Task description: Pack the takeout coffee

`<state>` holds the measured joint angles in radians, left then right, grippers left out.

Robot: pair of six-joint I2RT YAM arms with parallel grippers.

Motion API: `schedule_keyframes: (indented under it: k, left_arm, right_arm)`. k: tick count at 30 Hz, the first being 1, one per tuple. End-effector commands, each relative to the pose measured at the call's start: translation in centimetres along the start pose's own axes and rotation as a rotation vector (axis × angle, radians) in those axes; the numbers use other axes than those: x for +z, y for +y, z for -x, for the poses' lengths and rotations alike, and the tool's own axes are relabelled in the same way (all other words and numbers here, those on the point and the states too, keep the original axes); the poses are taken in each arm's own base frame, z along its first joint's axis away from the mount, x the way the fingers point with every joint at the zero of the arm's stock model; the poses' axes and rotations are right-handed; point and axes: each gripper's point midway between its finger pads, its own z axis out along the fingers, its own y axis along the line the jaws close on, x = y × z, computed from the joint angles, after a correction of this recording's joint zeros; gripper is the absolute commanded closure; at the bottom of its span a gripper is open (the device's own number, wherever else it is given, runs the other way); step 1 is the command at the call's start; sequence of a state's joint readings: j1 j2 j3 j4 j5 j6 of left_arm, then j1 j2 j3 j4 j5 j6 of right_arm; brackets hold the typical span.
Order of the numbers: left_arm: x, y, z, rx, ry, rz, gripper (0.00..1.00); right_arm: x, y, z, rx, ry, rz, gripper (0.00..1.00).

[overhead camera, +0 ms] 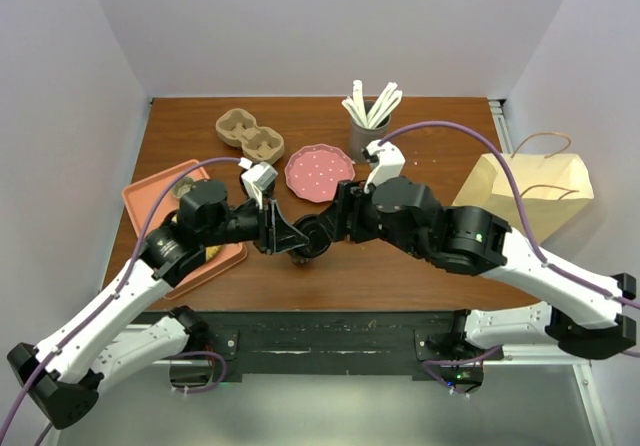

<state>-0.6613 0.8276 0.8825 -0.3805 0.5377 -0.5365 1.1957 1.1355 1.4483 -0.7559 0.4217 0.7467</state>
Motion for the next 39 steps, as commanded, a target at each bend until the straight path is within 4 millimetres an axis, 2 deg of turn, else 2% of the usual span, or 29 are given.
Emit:
schedule_keyframes:
  k: [1, 5, 7, 9, 13, 14, 15, 17, 19, 25, 29, 34, 35, 37, 39]
  left_arm:
    - [0.8, 0.6, 1.1, -0.241, -0.037, 0.055, 1.00]
    - [1.2, 2.2, 0.5, -0.377, 0.010, 0.057, 1.00]
    - [1.5, 2.6, -0.6, -0.438, 0.044, -0.003, 1.00]
    - [1.1, 3.9, -0.6, -0.498, 0.024, -0.009, 1.00]
    - [1.0, 5.5, -2.1, -0.543, 0.035, -0.045, 1.00]
    - [1.0, 5.9, -2.2, -0.547, 0.032, -0.037, 1.00]
    - [1.0, 6.2, -2.3, -0.545, 0.033, -0.033, 1.00]
    - [1.1, 6.6, -2.5, -0.546, 0.025, -0.042, 1.00]
    - [1.2, 6.9, -2.6, -0.562, 0.017, -0.051, 1.00]
    - [1.3, 6.8, -2.4, -0.557, 0.000, -0.082, 1.00]
    - [1.2, 6.8, -2.9, -0.588, -0.006, -0.087, 1.00]
    - [1.2, 6.8, -2.4, -0.594, -0.032, -0.089, 1.00]
    - [1.3, 7.1, -2.4, -0.598, -0.035, -0.077, 1.00]
    - [1.4, 7.4, -2.4, -0.620, -0.028, -0.054, 1.00]
    - [1.6, 7.5, -2.1, -0.633, -0.012, -0.046, 1.00]
  right_arm:
    - [0.6, -1.3, 0.8, 0.032, -0.023, -0.125, 0.36]
    - [1.3, -1.7, 0.2, 0.002, 0.011, -0.156, 0.37]
    - [1.6, -2.4, -0.3, 0.018, 0.022, -0.188, 0.37]
    - [1.8, -3.1, -0.6, 0.041, 0.022, -0.207, 0.38]
    - [3.0, -3.7, -1.2, 0.061, 0.039, -0.190, 0.38]
    - [3.5, -4.1, -1.7, 0.061, 0.061, -0.194, 0.38]
    - [4.1, -4.8, -1.3, 0.066, 0.056, -0.201, 0.38]
    - [5.0, -5.0, -2.4, 0.069, 0.107, -0.179, 0.38]
    - [5.9, -5.1, -2.4, 0.078, 0.116, -0.164, 0.38]
    - [7.4, -4.7, -4.5, 0.119, 0.187, -0.090, 0.44]
    - [8.0, -3.9, -5.4, 0.145, 0.210, -0.047, 0.56]
    - [9.1, -3.6, -7.4, 0.152, 0.288, -0.025, 0.58]
    - [9.3, -3.4, -7.2, 0.153, 0.280, -0.021, 0.58]
    - [9.4, -2.3, -7.0, 0.078, 0.292, 0.044, 0.60]
    - [9.6, -2.4, -6.6, -0.060, 0.273, 0.080, 0.60]
